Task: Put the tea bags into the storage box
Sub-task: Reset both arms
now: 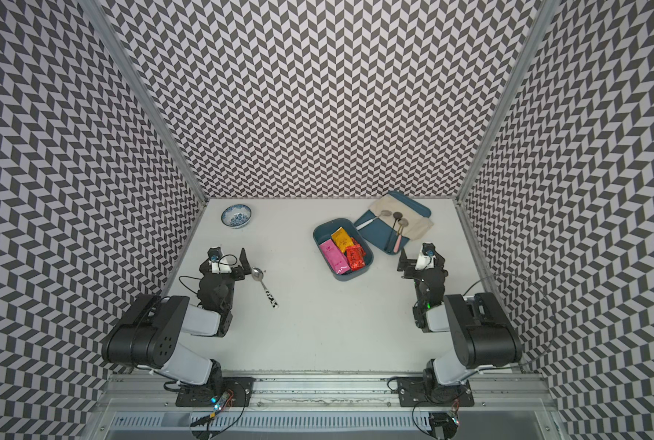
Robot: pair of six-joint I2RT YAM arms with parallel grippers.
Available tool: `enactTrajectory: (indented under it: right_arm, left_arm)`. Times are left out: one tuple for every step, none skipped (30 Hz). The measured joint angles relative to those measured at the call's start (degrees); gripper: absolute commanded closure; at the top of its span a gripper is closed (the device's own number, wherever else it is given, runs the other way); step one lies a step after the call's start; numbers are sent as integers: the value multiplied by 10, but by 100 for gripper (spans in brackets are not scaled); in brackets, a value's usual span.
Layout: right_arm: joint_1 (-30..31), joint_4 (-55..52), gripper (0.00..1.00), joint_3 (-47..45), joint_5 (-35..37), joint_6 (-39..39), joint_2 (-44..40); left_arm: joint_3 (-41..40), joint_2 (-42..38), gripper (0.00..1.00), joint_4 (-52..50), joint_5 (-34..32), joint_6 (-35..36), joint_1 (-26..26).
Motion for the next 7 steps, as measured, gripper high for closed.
enactTrajectory:
  right_arm:
    - [0, 0, 1, 0, 0, 0, 0]
    - [0, 0, 1, 0, 0, 0, 0]
    - [0, 0, 1, 0, 0, 0, 0]
    - [0, 0, 0, 0, 0, 0, 0]
    - [0, 0, 1, 0, 0, 0, 0]
    - [0, 0, 1, 0, 0, 0, 0]
    - [0, 0, 1, 0, 0, 0, 0]
  left_arm:
    - [0, 0, 0, -1, 3, -2, 2]
    - [0, 0, 0, -4, 6, -4, 3]
    - [0, 0, 0, -9, 9, -6, 4]
    - [0, 0, 0, -12, 12, -7, 4]
    - [0, 0, 0, -14, 15, -7, 4]
    - [0, 0, 0, -15, 16, -8, 4]
    - [0, 0, 0, -16, 19, -8, 4]
